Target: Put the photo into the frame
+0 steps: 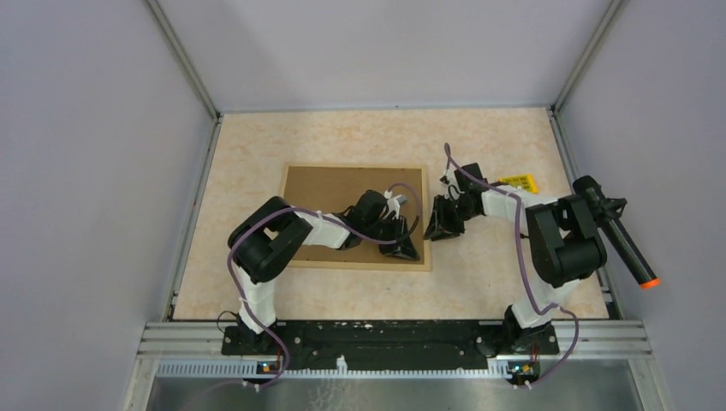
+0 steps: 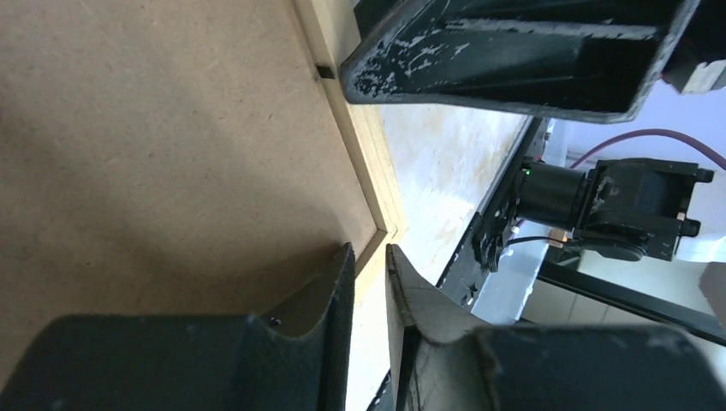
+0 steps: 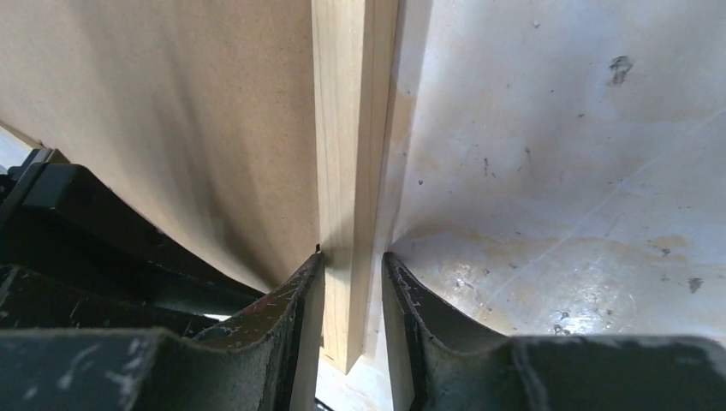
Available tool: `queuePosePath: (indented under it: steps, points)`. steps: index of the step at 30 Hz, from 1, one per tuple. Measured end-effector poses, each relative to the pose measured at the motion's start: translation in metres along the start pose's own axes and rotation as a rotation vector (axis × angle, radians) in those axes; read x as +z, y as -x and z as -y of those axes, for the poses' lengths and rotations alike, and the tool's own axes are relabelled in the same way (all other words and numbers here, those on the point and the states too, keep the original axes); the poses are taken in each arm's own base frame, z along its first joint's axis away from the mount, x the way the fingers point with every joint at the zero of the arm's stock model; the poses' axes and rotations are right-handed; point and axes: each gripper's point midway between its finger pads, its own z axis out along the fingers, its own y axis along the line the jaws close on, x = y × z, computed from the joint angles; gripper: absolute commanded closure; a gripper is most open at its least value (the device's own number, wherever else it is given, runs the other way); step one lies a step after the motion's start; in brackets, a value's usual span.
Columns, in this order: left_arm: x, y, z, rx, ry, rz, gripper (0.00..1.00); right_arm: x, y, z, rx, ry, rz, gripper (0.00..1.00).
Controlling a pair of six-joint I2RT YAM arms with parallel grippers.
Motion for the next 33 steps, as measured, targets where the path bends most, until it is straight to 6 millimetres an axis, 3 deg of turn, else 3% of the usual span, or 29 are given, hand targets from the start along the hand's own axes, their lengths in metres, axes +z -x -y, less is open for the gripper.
queuePosePath:
  steps: [23,33]
  points:
    - [0.0015,-0.0057,-0.0072,0.005,-0.051,0.012,0.75,0.0036,0.0031,-0.0005,-0.029,-0.065,-0.037,0.70]
    - [0.0016,-0.0061,-0.0077,0.008,-0.057,0.014,0.75,0.0087,0.0026,-0.0029,-0.025,-0.171,-0.035,0.70]
